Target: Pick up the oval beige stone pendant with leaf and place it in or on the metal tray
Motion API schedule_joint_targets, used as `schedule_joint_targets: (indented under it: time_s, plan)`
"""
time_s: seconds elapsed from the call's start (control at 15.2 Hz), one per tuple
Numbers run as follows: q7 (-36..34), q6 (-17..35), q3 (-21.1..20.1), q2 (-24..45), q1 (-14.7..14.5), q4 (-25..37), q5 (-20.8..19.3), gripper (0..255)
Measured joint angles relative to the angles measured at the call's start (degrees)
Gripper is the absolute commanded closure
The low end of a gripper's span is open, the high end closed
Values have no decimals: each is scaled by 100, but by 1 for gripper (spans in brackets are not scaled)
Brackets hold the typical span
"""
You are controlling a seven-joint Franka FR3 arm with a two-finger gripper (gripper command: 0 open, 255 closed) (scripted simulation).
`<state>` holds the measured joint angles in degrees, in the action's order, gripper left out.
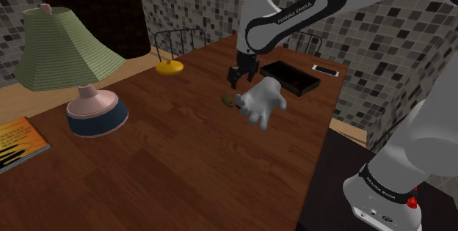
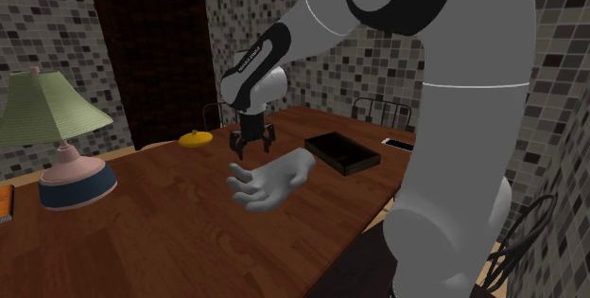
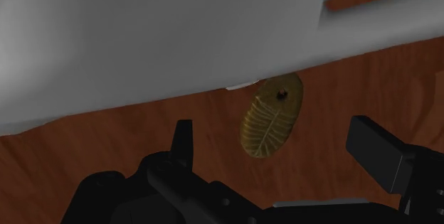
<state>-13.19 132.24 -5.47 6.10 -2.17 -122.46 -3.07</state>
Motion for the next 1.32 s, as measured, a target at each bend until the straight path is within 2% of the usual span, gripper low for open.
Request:
schedule_joint_targets:
  time_s: [0.46, 0.92, 1.32]
  plan:
    - [-171, 243, -26, 1425, -140, 1020, -157, 0]
    - [-203, 627, 10, 1818, -154, 1019, -219, 0]
    - [-209, 666, 13, 1854, -158, 1019, -226, 0]
